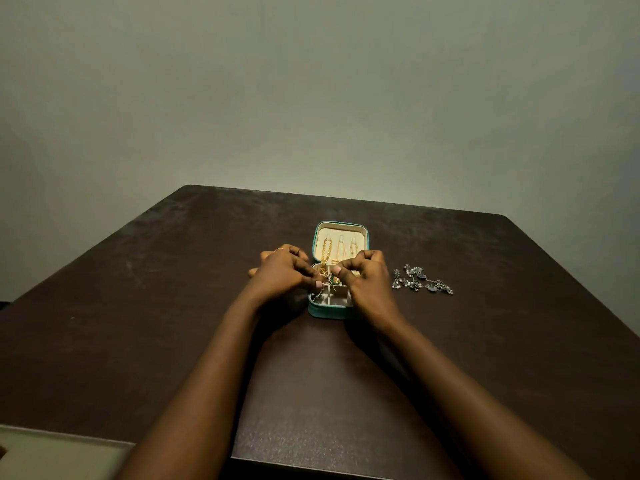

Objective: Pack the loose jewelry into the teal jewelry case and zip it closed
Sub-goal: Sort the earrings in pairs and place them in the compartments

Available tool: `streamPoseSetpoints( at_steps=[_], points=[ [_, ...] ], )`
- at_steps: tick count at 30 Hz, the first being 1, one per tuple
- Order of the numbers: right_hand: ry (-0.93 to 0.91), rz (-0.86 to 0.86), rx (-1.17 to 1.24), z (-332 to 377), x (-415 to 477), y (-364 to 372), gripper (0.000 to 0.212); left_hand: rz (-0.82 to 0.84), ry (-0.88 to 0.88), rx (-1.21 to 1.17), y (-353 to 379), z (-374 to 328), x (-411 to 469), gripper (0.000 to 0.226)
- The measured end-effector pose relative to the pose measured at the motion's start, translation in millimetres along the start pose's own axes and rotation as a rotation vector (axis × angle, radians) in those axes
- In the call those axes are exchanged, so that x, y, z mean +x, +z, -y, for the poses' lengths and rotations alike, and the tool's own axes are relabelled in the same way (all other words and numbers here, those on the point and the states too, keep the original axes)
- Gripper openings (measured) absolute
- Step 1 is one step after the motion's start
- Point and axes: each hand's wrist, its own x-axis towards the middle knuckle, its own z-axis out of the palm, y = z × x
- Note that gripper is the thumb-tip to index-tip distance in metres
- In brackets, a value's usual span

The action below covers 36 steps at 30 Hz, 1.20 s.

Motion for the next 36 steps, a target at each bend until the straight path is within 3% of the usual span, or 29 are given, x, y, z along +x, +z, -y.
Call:
streamPoseSetpoints(
  at_steps=[4,10,18,25,28,30,32,36],
  points=[
    [0.029,-0.039,-0.008,5.9,7.5,-3.0,0.021,-0.048,-0.015,0.082,7.8,0.2,1.7,0.023],
    [0.081,-0.083,0.122,11.9,16.1,3.8,0.016,-0.133,0.108,0.319,9.1,-11.1,-6.7,0.015],
    [0.093,-0.072,0.146,7.2,15.4,7.6,0.014,-0.109,0.113,0.482,11.5,-16.2,-8.3,0.025],
    [0.156,-0.044,0.045,0.5,15.9,10.5,0.013,-0.116,0.067,0.235,-3.1,-8.6,-6.9,0.018],
    [0.158,-0.020,0.028,2.8,13.6,11.6,0.037,-0.136,0.074,0.258,-5.4,-4.8,-3.5,0.013],
    [0.180,0.017,0.039,5.2,11.3,14.5,0.028,-0.118,0.076,0.221,-5.7,-1.4,-0.9,0.006],
    [0.200,0.037,0.024,5.2,11.1,19.2,0.011,-0.089,0.078,0.139,-7.5,1.3,-0.5,0.015],
    [0.218,0.046,-0.090,3.7,9.4,26.5,0.021,-0.017,0.085,0.047,-10.7,2.0,0.0,0.019]
  ],
)
